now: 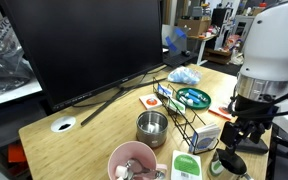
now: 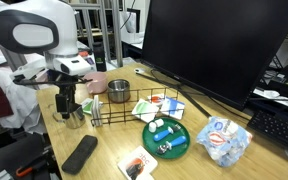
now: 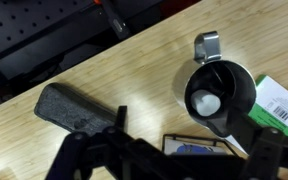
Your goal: Pick up the silver cup and move it slightly to the right.
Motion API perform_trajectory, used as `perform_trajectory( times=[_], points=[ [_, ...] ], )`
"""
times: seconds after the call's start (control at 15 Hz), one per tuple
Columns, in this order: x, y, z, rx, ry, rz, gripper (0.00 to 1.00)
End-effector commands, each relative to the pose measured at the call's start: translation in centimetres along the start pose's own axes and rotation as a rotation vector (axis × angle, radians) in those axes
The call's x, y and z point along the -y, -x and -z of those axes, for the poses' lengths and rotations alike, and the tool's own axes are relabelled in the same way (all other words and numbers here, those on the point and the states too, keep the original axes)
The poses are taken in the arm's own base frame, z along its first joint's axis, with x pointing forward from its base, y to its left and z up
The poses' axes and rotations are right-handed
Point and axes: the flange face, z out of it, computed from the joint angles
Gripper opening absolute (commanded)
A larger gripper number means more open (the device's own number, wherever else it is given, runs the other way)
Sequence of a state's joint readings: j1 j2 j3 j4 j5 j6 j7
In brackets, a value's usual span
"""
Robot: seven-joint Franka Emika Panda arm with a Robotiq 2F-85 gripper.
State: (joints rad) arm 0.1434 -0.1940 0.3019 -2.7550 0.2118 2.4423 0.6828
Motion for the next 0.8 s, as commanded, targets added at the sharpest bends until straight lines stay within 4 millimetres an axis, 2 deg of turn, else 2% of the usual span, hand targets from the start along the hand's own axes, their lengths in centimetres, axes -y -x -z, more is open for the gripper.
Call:
perform_trajectory(
  times=[0.0,0.27,0.73],
  points=[
    [0.4,-0.3,-1.5,0.001,-0.023,0.010,1.00],
    [0.3,-0.4,-3.1,0.014,-0.010,0.005,1.00],
    [0.0,-1.1,-4.7,0.040,-0.007,-0.011,0.99]
  ],
)
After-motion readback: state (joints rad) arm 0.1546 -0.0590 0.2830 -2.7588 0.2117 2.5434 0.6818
